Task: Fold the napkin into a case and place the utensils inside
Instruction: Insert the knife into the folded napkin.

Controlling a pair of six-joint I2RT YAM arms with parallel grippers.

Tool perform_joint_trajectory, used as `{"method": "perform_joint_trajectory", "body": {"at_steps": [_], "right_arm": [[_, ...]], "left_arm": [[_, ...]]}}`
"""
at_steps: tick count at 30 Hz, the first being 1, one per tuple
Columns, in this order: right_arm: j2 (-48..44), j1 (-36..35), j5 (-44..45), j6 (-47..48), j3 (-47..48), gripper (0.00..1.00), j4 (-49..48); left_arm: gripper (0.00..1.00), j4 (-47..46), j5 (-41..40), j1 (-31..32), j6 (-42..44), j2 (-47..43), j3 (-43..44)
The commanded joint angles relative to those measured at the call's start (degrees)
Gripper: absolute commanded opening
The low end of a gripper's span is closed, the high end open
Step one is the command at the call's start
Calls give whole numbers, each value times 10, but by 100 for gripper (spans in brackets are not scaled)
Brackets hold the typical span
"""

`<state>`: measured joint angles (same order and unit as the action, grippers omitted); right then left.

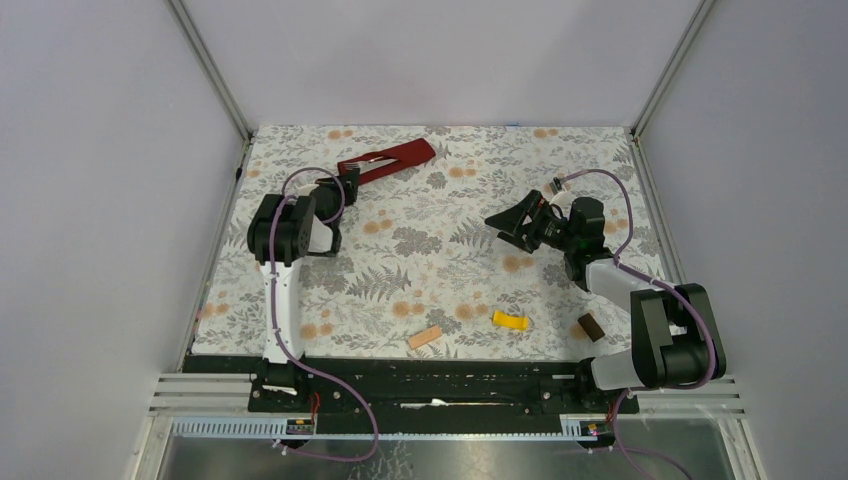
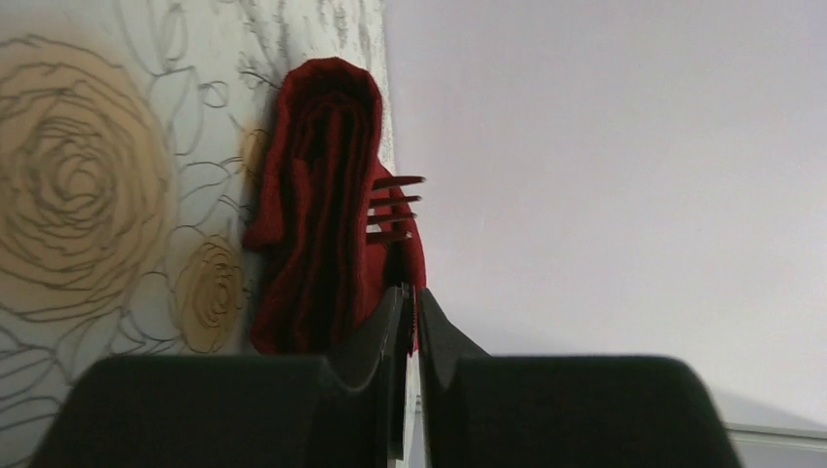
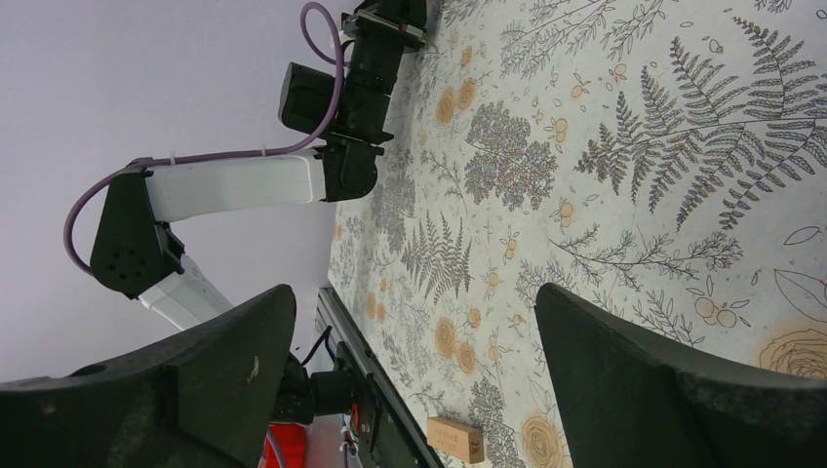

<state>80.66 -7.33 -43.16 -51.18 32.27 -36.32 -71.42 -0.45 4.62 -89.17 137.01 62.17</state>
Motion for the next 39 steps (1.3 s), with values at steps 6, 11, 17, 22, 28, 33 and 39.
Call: {"method": "perform_joint_trajectory", "body": {"at_steps": [6, 11, 17, 22, 28, 33, 39], "right_arm": [[-21, 8, -11, 12, 2, 100, -11], [-26, 8, -10, 12, -1, 100, -10], [-33, 8, -6, 10, -2, 100, -10], [-38, 8, -6, 9, -5, 100, -10], [-48, 8, -5, 6, -6, 100, -10], [-57, 9, -1, 4, -8, 100, -11], [-57, 8, 2, -20, -23, 100, -44]], "left_arm": [[25, 129, 20, -8, 15, -47, 22], [33, 203, 32, -18, 46, -90, 20], [45, 394, 48, -28, 96, -132, 71], [50, 473, 78, -33, 122, -127, 124], [50, 570, 105, -36, 133, -108, 180], [50, 703, 96, -32, 203, -100, 262], [52, 817, 63, -20, 258, -93, 329]]}}
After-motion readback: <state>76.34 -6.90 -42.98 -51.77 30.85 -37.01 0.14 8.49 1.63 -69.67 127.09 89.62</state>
